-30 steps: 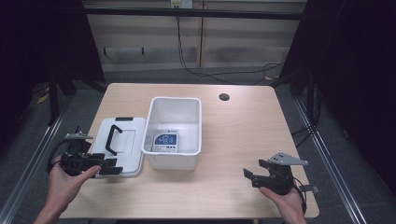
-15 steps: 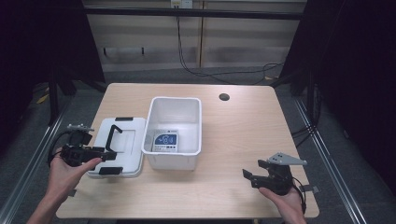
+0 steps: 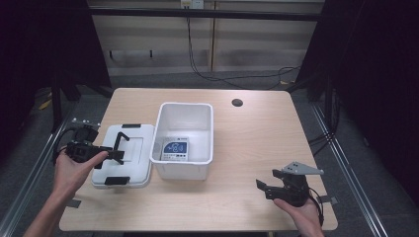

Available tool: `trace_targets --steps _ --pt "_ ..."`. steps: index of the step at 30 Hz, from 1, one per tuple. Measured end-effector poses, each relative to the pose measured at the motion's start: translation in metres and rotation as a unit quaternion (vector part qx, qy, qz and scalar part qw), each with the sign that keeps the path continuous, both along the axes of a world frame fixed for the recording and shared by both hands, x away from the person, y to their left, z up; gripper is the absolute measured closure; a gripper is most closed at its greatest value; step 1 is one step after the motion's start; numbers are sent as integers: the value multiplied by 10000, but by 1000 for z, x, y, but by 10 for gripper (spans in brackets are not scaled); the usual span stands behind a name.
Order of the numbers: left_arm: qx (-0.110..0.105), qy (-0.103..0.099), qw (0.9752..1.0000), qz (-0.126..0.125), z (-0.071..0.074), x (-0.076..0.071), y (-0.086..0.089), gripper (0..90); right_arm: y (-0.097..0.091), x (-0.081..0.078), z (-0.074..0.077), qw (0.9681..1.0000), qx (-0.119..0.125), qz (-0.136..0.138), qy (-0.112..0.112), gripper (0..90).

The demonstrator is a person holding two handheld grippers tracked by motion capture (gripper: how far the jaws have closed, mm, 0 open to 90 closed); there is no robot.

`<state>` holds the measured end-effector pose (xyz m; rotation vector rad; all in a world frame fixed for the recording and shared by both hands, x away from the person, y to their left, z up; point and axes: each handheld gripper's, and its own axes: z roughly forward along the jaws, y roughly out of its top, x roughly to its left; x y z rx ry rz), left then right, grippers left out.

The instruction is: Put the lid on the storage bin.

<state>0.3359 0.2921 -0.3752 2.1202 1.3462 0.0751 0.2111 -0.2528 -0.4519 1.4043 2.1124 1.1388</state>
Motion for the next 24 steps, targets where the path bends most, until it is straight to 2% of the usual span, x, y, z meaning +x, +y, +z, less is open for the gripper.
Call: trace_targets --steps 3,4,6,8,10,11,14,16,17,18,20,22,24 --pt "266 104 9995 -123 7 11 1 429 0 0 0 10000 -4 -41 8 259" --pt "266 104 9995 -123 7 11 1 426 0 0 0 10000 -4 -41 8 259" --pt "357 157 9991 163 12 20 5 417 0 1 -1 10000 -12 -12 28 255" --pt "399 222 9987 221 13 23 5 419 0 1 -1 10000 -13 1 43 252" --pt "595 321 9975 224 12 28 4 434 1 0 -1 10000 -11 16 56 251" --pt "748 402 9957 367 9 34 1 435 1 0 -1 10000 -9 32 62 251" --pt "730 454 9952 460 7 39 -1 442 1 0 -1 10000 -16 39 73 251" --pt "721 671 9933 611 1 50 -4 441 1 0 -1 9999 -44 59 70 251" --pt "721 671 9933 611 1 50 -4 442 1 0 -1 9999 -44 59 70 251" --pt "802 753 9920 613 -1 54 -5 442 1 0 -1 9999 -47 61 69 251" --pt "762 805 9916 669 -4 57 -6 443 1 1 -1 9999 -38 76 76 247" --pt "773 933 9901 712 -8 61 -7 446 1 1 -2 9999 -33 59 91 243" --pt "822 978 9887 790 -11 64 -6 487 1 0 -2 9999 -44 62 86 243"
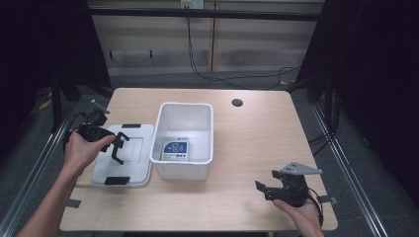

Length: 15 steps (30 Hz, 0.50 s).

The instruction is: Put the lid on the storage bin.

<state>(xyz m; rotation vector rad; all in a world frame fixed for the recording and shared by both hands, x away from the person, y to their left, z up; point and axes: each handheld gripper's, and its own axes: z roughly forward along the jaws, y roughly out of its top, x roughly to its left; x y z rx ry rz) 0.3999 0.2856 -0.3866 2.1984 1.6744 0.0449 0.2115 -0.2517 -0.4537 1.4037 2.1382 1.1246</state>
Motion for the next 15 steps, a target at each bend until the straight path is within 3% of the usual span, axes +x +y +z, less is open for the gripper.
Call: trace_targets --steps 8,15 --pt "331 275 9990 155 -10 12 -2 595 1 0 0 10000 11 18 36 243" --pt "363 482 9976 328 -23 26 -3 667 2 1 -1 10000 -16 61 57 241"
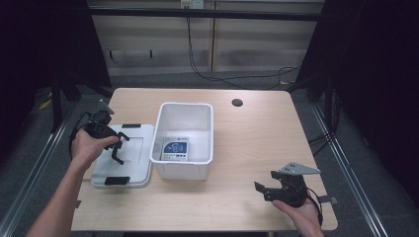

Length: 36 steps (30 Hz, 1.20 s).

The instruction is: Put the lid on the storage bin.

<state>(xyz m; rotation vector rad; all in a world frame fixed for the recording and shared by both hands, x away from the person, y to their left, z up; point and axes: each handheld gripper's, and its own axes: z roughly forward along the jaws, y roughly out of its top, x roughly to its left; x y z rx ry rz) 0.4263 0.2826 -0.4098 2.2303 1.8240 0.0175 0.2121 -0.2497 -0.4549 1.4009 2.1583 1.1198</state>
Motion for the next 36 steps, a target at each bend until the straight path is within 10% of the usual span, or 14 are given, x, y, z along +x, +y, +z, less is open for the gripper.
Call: trace_targets --steps 36 --pt "276 479 9976 413 -2 9 -18 848 2 1 -1 9999 -37 66 88 235"
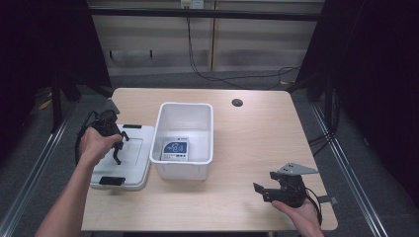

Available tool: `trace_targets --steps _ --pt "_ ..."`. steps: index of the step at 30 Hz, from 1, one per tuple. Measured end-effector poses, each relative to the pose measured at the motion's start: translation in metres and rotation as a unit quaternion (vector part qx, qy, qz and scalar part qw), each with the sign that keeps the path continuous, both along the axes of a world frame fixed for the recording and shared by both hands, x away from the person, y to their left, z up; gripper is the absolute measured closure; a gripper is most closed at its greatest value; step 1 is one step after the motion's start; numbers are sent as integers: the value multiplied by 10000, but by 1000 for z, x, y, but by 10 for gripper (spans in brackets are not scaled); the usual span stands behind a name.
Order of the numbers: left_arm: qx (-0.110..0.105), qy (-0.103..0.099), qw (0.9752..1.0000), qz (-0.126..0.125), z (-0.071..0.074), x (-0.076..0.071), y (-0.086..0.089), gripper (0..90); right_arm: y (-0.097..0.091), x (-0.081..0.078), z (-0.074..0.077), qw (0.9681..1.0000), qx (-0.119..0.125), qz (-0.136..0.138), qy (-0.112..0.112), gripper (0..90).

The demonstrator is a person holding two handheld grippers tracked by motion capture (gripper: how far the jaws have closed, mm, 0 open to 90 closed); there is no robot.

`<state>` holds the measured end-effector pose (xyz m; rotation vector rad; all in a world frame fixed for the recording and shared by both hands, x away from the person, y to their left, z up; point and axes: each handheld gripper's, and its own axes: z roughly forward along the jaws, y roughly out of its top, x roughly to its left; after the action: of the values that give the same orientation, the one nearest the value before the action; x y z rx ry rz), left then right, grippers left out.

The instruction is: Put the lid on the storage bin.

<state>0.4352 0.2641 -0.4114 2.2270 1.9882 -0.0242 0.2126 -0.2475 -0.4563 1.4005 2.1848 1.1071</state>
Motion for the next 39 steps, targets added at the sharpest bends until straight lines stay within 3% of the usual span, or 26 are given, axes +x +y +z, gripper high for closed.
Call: trace_targets --steps 15,20,27,32,39 --pt "5 -15 9998 -187 19 -5 6 848 0 0 -1 10000 -12 38 23 232" --pt "-126 -68 9998 -156 31 -8 12 847 0 1 -1 10000 -19 23 35 231" --pt "-111 -97 9997 -185 41 -11 16 848 1 0 -1 10000 -22 25 41 231" --pt "-85 -4 9997 -219 47 -12 17 848 1 1 -1 10000 -25 30 41 229" --pt "-55 -64 9996 -273 55 -14 16 848 1 0 -1 10000 -28 32 45 226"
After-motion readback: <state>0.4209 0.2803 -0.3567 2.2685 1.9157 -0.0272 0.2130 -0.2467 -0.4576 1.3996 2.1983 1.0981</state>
